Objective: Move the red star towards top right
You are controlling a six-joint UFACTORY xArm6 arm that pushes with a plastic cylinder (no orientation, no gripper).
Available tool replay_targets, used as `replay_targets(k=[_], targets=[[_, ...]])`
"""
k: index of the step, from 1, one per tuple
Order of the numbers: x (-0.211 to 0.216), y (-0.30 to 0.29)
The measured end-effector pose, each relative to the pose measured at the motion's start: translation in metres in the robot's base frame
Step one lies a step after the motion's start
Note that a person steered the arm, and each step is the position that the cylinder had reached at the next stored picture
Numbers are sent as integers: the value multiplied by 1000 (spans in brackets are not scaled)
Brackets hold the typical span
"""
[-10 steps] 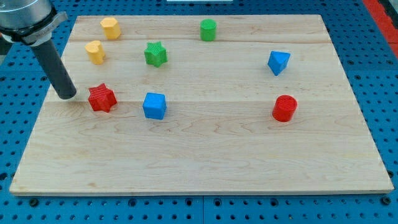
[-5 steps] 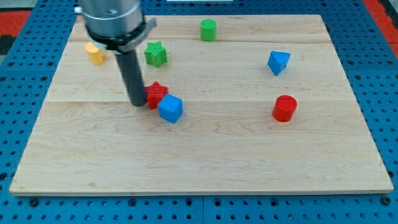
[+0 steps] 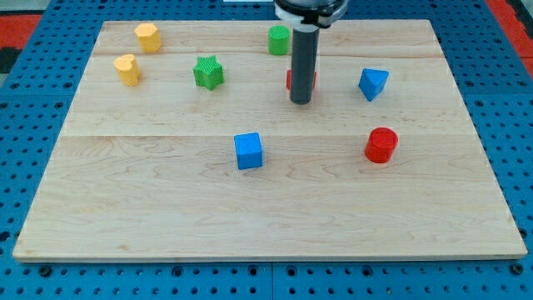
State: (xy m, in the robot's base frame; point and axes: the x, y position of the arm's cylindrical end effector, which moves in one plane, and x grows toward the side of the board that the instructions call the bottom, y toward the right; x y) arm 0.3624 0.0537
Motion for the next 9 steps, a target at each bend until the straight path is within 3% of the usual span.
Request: replay_targets(k=[2,4,6,8,9], targets=[[-46,0],[-55,-54],[-64,-20],[-107,-3],[-106,35]])
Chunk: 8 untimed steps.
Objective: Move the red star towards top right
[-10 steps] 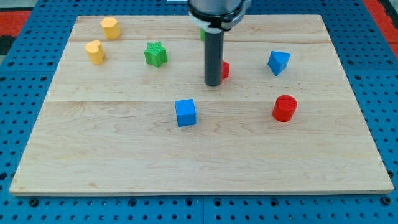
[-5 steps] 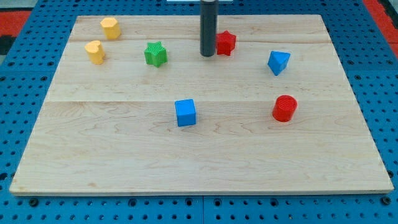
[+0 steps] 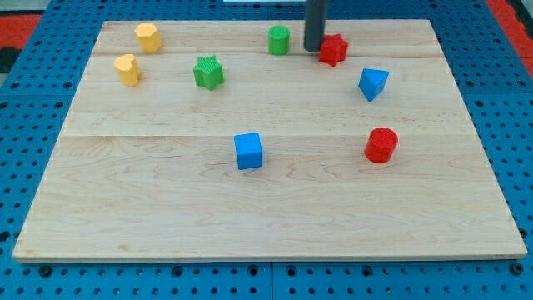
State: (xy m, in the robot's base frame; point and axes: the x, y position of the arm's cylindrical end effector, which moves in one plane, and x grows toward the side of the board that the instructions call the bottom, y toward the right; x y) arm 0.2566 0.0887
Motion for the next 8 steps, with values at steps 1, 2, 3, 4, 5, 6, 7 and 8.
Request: replay_targets(k=[1,2,3,4,5,6,7,8], targets=[[3,5],[6,0],[15,0],[25,4],[27,35],[12,36],[-9,36],[-3,42]])
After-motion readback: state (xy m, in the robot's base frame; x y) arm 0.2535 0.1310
